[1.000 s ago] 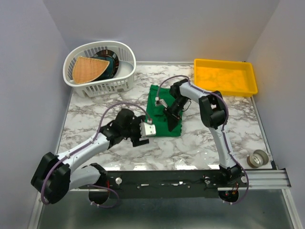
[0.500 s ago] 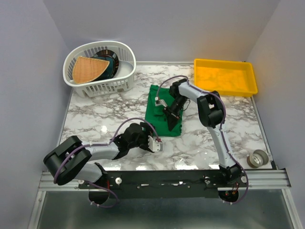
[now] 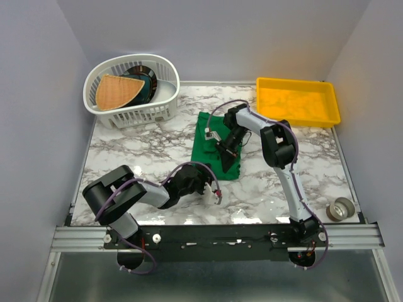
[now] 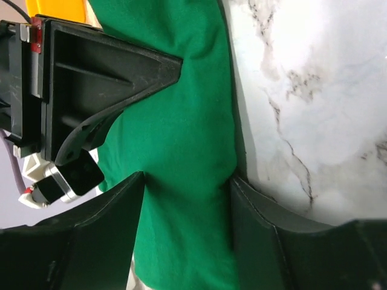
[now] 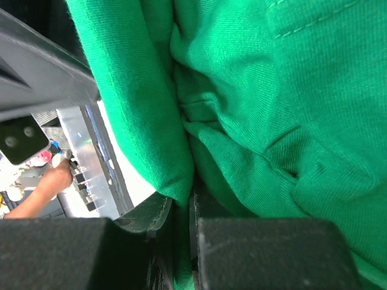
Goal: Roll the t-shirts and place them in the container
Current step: Roll the T-shirt to the center of the board.
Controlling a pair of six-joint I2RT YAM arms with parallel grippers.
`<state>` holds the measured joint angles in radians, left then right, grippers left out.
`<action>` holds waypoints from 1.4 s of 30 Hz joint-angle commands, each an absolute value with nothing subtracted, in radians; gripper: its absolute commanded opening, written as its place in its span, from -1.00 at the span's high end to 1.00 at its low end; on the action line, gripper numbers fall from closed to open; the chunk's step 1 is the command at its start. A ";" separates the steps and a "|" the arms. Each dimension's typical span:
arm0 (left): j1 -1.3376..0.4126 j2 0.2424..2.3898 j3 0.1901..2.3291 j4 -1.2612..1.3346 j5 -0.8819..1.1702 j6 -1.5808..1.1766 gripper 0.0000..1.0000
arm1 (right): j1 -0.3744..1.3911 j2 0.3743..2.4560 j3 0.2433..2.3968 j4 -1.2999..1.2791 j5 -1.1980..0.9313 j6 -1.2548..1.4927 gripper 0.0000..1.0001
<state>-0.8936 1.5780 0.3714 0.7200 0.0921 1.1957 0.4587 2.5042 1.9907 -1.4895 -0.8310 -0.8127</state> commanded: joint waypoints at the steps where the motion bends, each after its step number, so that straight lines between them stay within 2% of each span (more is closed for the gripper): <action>1: -0.908 1.629 0.441 0.545 0.023 1.184 -0.19 | 0.453 2.568 1.991 -1.525 -0.710 -0.856 0.63; 4: -0.908 1.621 0.506 0.356 0.008 1.131 0.12 | 0.453 2.569 1.991 -1.525 -0.712 -0.854 0.61; 9: -0.908 1.595 0.500 0.282 0.008 1.098 0.19 | 0.453 2.574 2.000 -1.525 -0.707 -0.844 0.54; 11: -0.908 1.601 0.508 0.259 -0.017 1.077 0.31 | 0.453 2.576 2.002 -1.525 -0.706 -0.841 0.50; 12: -0.910 1.608 0.518 0.241 -0.018 1.066 0.40 | 0.453 2.577 2.002 -1.525 -0.706 -0.839 0.45; 13: -0.908 1.618 0.547 0.221 -0.023 1.034 0.69 | 0.453 2.573 2.000 -1.525 -0.707 -0.841 0.41; 15: -0.907 1.624 0.581 0.146 -0.012 1.002 0.83 | 0.453 2.554 1.985 -1.525 -0.715 -0.876 0.29; 16: -0.904 1.620 0.613 0.120 -0.005 0.990 0.99 | 0.446 2.533 1.944 -1.523 -0.722 -0.899 0.25; 22: -0.864 1.540 0.733 -0.136 0.198 0.885 1.00 | 0.374 2.177 1.665 -1.241 -0.796 -0.888 -0.04; 24: -0.847 1.526 0.759 -0.228 0.302 0.882 1.00 | 0.331 2.044 1.599 -1.165 -0.821 -0.900 -0.07; 28: -0.839 1.542 0.824 -0.305 0.372 0.867 1.00 | 0.266 1.857 1.476 -1.046 -0.819 -0.905 -0.10; 30: -0.828 1.561 0.860 -0.362 0.419 0.880 1.00 | 0.242 1.755 1.389 -0.936 -0.809 -0.942 -0.21; 35: -0.769 1.666 1.032 -0.515 0.550 0.868 0.92 | 0.248 1.268 0.852 -0.457 -0.776 -1.014 -0.31; 38: -0.739 1.706 1.098 -0.552 0.592 0.838 0.91 | 0.282 1.075 0.659 -0.284 -0.756 -1.041 -0.34; 42: -0.723 1.721 1.126 -0.574 0.629 0.839 0.90 | 0.357 0.937 0.517 -0.148 -0.735 -1.098 -0.41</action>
